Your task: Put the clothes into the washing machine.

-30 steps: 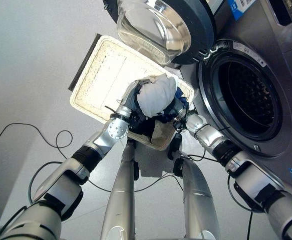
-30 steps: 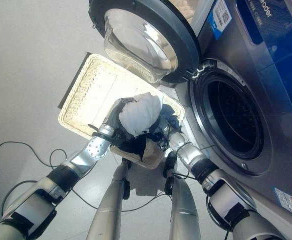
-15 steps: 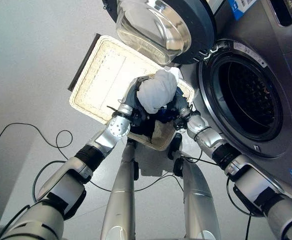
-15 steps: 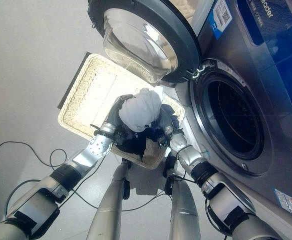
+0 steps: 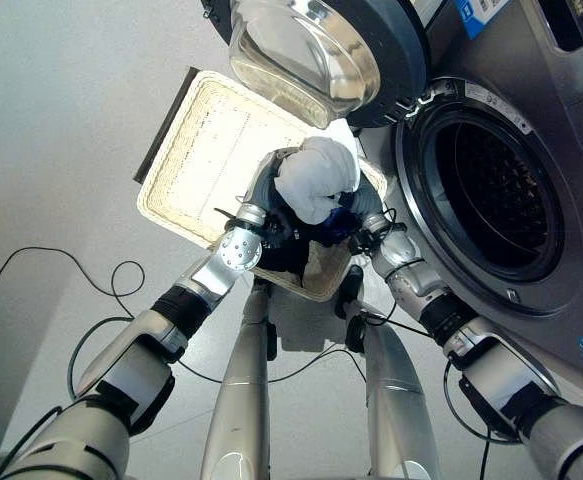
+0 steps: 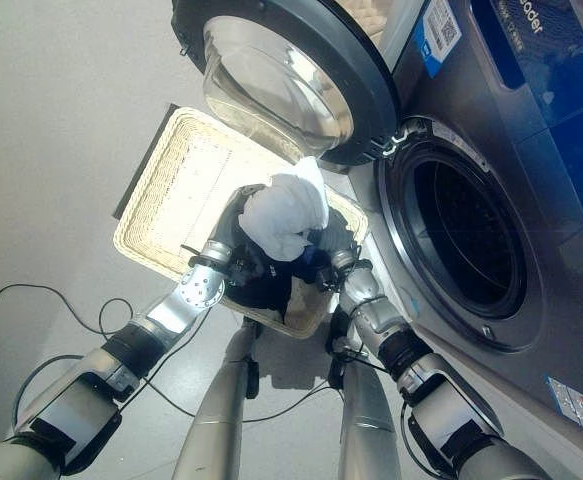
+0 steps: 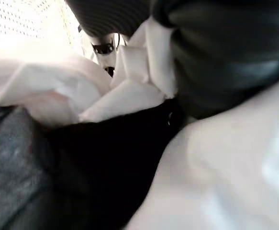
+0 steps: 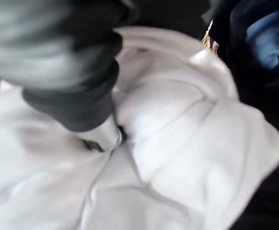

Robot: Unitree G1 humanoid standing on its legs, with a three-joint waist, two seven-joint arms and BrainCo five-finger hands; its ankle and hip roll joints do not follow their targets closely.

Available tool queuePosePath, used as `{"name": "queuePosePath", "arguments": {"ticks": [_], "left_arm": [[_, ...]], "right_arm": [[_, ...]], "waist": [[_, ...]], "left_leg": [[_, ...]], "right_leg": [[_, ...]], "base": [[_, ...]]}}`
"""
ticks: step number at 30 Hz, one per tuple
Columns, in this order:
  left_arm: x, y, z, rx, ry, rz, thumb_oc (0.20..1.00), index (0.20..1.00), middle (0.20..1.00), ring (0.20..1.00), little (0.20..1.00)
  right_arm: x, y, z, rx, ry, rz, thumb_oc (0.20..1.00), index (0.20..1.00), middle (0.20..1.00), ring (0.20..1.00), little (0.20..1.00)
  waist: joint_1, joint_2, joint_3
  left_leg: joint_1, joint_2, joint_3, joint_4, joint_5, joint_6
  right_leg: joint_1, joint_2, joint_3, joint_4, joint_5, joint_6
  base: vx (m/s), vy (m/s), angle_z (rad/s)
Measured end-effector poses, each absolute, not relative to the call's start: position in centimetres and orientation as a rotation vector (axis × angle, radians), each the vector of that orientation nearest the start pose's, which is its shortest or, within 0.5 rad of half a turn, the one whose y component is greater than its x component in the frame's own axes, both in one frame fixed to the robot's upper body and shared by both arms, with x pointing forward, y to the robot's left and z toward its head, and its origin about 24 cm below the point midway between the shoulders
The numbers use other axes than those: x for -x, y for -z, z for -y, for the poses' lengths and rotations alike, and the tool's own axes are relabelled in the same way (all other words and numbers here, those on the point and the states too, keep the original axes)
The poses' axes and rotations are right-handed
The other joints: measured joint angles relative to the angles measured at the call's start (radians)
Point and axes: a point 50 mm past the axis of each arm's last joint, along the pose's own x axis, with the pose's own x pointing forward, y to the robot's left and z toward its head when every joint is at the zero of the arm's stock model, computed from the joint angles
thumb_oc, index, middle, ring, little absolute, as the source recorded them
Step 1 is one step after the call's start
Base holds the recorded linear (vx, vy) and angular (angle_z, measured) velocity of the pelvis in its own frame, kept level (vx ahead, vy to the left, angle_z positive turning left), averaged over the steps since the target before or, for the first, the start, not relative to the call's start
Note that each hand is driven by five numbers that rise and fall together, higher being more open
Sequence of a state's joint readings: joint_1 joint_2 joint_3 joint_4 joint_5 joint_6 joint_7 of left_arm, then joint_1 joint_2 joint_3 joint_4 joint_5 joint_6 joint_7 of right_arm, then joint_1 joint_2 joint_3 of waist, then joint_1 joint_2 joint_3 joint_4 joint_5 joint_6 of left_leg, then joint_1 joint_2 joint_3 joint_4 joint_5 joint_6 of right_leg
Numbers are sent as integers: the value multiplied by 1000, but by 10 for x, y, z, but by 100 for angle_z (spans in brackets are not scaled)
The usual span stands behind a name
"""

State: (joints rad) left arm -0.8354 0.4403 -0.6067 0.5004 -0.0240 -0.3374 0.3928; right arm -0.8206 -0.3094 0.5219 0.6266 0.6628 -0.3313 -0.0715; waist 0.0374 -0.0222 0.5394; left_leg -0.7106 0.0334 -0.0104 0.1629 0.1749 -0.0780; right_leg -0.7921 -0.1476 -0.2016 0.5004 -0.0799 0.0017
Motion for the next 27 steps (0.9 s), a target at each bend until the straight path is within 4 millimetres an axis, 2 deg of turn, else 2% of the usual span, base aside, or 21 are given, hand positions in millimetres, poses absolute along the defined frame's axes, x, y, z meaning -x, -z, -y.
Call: {"name": "queuePosePath", "arguments": {"ticks": [6,7,8,9,10,11,18,27], "left_arm": [[-361,-182,-95,-574,197,638,200,200,200,200,200],[-361,-182,-94,-580,202,635,269,269,269,269,269],[-361,-183,-94,-582,203,633,539,539,539,539,539],[-362,-183,-94,-588,204,628,762,762,762,762,762],[-362,-183,-93,-592,207,626,762,762,762,762,762],[-362,-181,-92,-607,221,619,1000,1000,1000,1000,1000],[-362,-168,-86,-668,283,570,1000,1000,1000,1000,1000],[-367,-160,-88,-665,234,533,1000,1000,1000,1000,1000]], "right_arm": [[-373,-152,95,-130,-323,311,200,200,200,200,200],[-373,-152,95,-130,-319,310,200,200,200,200,200],[-373,-152,95,-130,-318,310,200,200,200,200,200],[-373,-152,96,-131,-311,311,200,200,200,200,200],[-373,-152,97,-132,-304,312,200,200,200,200,200],[-373,-153,99,-140,-287,317,200,200,200,200,200],[-375,-159,106,-203,-243,342,200,200,200,200,200],[-375,-156,106,-324,-238,373,200,200,200,200,200]], "waist": [[-1,0,0],[-1,0,0],[-1,0,0],[-2,0,0],[-2,0,0],[-2,0,0],[-3,0,0],[-11,0,0]], "left_leg": [[0,0,1,0,0,0],[0,0,2,0,0,0],[0,0,2,0,0,0],[0,0,2,0,0,0],[0,0,2,0,0,0],[0,0,4,0,0,0],[0,0,6,0,0,0],[-2,0,11,0,-1,0]], "right_leg": [[0,0,1,0,0,0],[-1,0,1,0,0,0],[-1,0,1,0,0,0],[-1,0,1,0,0,0],[-1,0,2,0,1,-1],[-2,0,3,0,1,-2],[-4,0,5,-1,3,-3],[-11,3,16,0,3,-3]], "base": [[0,0,0],[0,0,0],[0,0,0],[0,0,0],[0,0,0],[0,0,0],[0,0,0],[-3,-3,-2]]}}
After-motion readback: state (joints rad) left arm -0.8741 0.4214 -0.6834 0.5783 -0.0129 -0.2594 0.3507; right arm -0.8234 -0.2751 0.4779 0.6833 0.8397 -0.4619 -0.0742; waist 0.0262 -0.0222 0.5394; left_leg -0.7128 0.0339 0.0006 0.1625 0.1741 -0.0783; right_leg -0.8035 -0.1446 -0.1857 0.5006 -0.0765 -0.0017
